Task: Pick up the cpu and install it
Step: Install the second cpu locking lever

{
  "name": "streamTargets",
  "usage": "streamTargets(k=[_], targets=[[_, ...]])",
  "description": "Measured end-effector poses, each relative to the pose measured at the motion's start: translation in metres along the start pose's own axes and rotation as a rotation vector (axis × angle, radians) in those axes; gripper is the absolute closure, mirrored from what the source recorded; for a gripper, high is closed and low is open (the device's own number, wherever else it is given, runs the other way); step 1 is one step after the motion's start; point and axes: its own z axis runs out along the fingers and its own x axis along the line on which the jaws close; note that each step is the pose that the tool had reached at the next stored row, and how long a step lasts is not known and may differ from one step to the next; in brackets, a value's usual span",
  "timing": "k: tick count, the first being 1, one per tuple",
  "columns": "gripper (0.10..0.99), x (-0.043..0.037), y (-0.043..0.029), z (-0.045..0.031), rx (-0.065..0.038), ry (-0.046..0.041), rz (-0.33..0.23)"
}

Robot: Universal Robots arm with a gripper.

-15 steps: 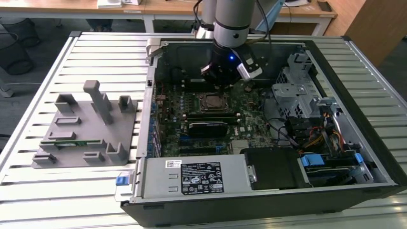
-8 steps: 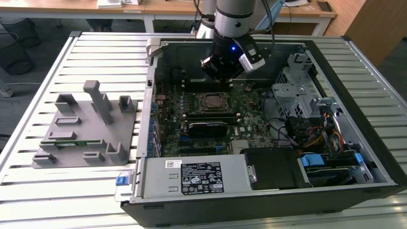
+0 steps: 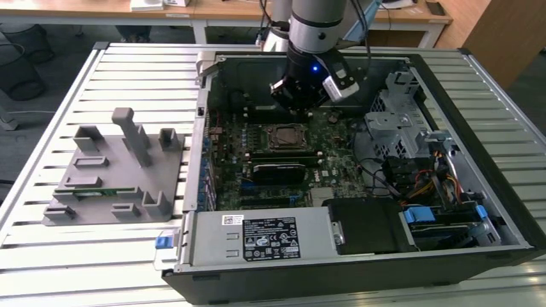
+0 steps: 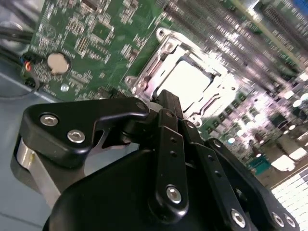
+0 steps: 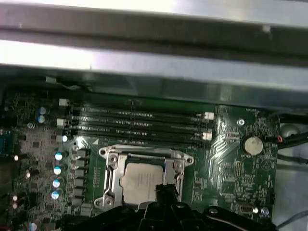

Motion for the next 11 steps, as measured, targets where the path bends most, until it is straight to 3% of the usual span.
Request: streamTargets(k=[11], targets=[[0.980, 0.0023, -0.0329, -0.0001, -0.002, 0.0063, 0.000]])
